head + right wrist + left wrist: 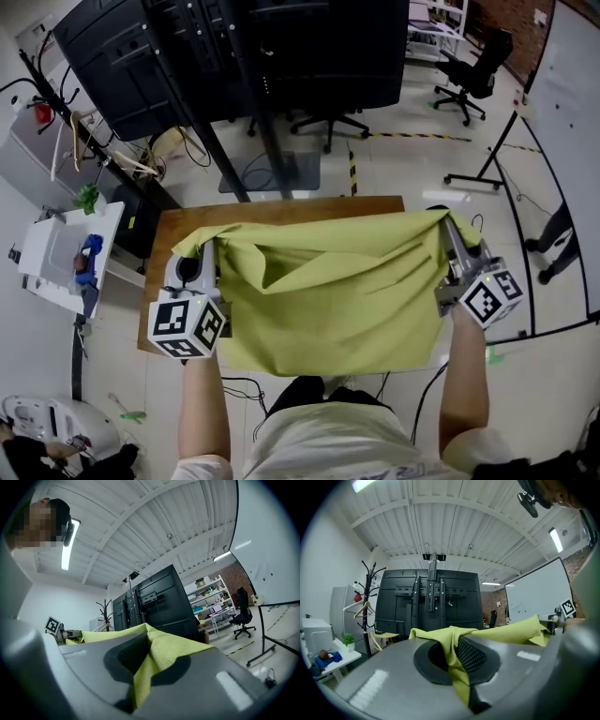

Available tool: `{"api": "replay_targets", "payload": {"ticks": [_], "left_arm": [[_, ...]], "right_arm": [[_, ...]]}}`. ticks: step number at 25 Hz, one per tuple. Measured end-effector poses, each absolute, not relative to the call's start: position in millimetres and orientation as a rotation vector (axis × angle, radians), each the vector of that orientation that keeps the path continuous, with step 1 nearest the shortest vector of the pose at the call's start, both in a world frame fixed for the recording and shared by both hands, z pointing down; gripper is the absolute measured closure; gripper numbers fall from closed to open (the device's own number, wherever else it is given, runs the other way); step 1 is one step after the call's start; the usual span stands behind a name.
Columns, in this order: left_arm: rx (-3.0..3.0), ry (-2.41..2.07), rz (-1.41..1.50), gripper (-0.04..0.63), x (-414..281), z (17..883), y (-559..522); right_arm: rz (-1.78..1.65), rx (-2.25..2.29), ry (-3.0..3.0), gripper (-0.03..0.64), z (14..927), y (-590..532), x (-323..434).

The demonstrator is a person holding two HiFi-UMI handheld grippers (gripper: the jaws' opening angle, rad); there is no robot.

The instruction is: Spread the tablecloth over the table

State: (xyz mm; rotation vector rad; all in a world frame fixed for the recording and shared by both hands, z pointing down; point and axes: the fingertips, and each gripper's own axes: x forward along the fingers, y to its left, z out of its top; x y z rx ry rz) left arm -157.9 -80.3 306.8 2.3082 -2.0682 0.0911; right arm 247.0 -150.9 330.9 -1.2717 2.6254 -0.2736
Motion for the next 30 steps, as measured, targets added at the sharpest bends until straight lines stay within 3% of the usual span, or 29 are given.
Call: {"api": "replay_targets", "payload": {"ticks": [14,30], "left_arm": [[2.294,-1.952,0.207,0.589,-199,387,-237],[2.222,-1.973,0.354,0.589,-208,480,-341]], "right_arm": [[-0.407,-1.548,2.605,0.607,386,-294,212],[-0.632,-1.621,2.66,0.607,482,-413,203]]}}
